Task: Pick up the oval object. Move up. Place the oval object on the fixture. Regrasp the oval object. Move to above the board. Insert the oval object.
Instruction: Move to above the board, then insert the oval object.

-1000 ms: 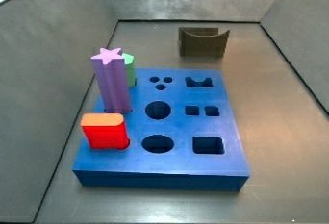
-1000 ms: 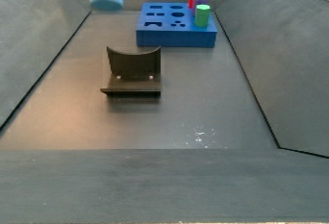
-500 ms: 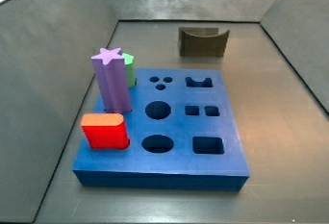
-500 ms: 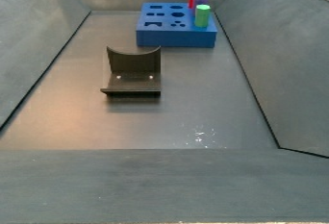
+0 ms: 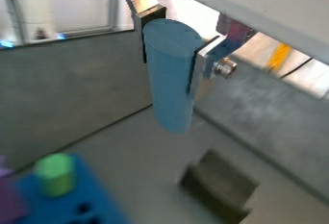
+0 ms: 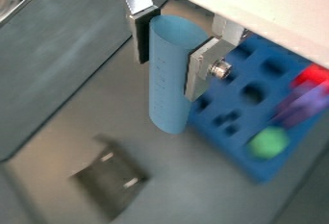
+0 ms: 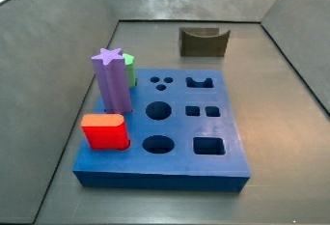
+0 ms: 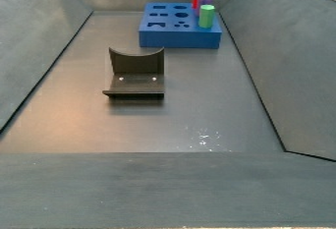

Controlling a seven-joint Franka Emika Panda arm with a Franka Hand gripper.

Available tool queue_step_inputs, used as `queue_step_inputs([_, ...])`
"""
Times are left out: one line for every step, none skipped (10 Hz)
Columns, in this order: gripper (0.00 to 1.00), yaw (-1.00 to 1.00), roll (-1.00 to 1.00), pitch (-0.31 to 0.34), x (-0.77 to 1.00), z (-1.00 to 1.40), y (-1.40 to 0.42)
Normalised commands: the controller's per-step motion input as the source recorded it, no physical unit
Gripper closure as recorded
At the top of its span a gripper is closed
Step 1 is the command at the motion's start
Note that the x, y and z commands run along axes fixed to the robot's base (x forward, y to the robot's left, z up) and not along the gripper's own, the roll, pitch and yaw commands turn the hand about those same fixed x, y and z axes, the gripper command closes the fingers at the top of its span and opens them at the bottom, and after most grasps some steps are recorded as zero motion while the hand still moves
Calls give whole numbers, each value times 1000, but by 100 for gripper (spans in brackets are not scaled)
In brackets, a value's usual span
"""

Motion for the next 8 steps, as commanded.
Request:
queue_step_inputs([100, -32, -1000, 52, -554, 315, -1000])
queue_step_inputs([100, -23, -869, 22, -392, 203, -660])
queue_step_inputs([100, -16, -655, 0, -263, 113, -407])
queue_step_inputs([100, -10, -404, -14, -149, 54, -188])
queue_step_inputs([100, -3, -308, -18, -112, 44, -127])
queue_step_inputs([100, 0, 0, 0, 0, 0, -40])
queue_step_inputs([100, 63, -56, -109, 0, -303, -251])
queue_step_inputs([100, 69, 0, -71, 214, -646, -557])
